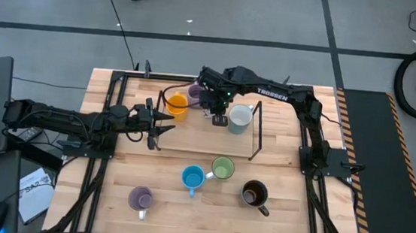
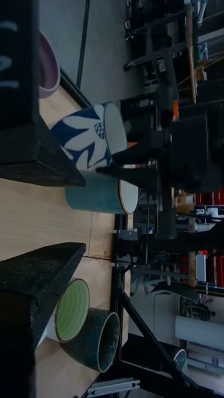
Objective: Place coffee mugs
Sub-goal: Put the white mug on the shelf
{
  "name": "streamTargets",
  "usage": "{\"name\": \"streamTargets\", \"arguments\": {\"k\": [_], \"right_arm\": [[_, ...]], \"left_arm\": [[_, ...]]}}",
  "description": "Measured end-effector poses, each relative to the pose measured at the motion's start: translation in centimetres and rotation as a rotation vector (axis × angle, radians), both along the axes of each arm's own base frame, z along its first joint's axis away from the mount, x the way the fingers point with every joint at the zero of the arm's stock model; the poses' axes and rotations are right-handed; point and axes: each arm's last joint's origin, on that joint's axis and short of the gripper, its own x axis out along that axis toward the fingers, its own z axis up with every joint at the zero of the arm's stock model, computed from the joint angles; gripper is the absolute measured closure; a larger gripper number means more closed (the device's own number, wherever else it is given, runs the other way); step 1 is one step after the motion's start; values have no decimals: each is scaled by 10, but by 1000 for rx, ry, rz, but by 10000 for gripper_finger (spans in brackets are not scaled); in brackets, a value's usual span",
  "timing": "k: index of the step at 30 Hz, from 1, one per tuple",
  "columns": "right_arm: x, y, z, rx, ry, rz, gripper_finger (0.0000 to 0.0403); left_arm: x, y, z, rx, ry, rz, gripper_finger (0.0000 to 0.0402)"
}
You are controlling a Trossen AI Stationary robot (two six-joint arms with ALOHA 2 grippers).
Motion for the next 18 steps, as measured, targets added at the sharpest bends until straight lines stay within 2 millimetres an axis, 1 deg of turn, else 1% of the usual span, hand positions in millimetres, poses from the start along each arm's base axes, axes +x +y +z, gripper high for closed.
{"name": "streamTargets", "arguments": {"k": [2,7,11,18], "right_arm": [[1,3,-1,8,0,15,366],[0,9,-14,-4,54,26,366],[1,12,-20,-17,65,49,366],[1,14,-21,-8,71,58,367]], "left_arm": [[0,0,0,0,0,0,239],[0,0,0,0,3,-1,239],[0,0,0,-1,0,-1,239],[0,0,0,-2,4,-1,239]]}}
